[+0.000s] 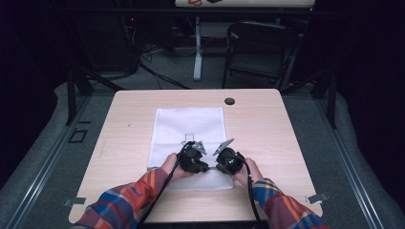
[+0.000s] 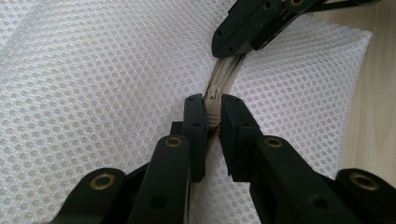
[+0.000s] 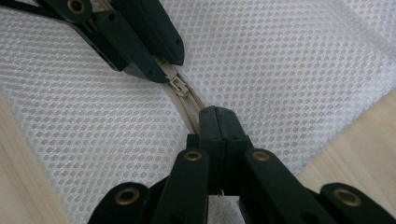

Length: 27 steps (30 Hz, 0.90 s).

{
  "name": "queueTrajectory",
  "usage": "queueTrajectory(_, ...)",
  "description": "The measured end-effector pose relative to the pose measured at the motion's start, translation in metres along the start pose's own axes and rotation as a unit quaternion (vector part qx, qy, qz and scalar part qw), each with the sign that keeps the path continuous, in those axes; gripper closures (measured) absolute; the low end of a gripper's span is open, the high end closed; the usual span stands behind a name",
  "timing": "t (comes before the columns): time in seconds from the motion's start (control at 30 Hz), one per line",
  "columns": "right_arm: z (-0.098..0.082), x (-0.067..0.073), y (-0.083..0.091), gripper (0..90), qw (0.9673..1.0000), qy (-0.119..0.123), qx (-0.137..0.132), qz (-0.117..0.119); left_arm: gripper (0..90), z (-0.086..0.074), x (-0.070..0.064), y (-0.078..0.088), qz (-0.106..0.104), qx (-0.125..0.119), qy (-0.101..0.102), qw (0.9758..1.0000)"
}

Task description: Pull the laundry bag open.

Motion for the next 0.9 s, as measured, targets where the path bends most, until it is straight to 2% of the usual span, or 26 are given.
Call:
queueTrajectory(0.17, -0.0006, -0.0002, 0.0006, 90.0, 1.0000, -0.003, 0.005, -0.004, 81.3, 0.0006, -0.0001, 0.0003, 0.006, 0.002, -0.004, 1.0000)
queueTrajectory(0.33, -0.0004, 0.0007, 0.0010, 90.0, 0.9998, 0.000, 0.013, -0.017, 81.3, -0.0005, 0.0009, 0.0023, 0.007, 0.007, -0.003, 0.9999)
queueTrajectory(0.43, -0.0017, -0.0013, 0.0026, 90.0, 0.9997, -0.002, 0.019, -0.017, 81.3, -0.0015, 0.0021, 0.0037, 0.006, 0.007, -0.002, 1.0000)
queueTrajectory(0.9, -0.0032, -0.0037, 0.0031, 90.0, 0.9998, -0.007, 0.017, -0.011, 81.3, -0.0059, 0.0041, 0.0087, 0.004, 0.010, 0.005, 0.9999)
Point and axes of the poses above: each handheld gripper's, and its own axes: y roughly backward along the jaws, z roughly out of its top, x roughly to its left, the point moved 3 cm from there along -y, roughly forward along the jaws
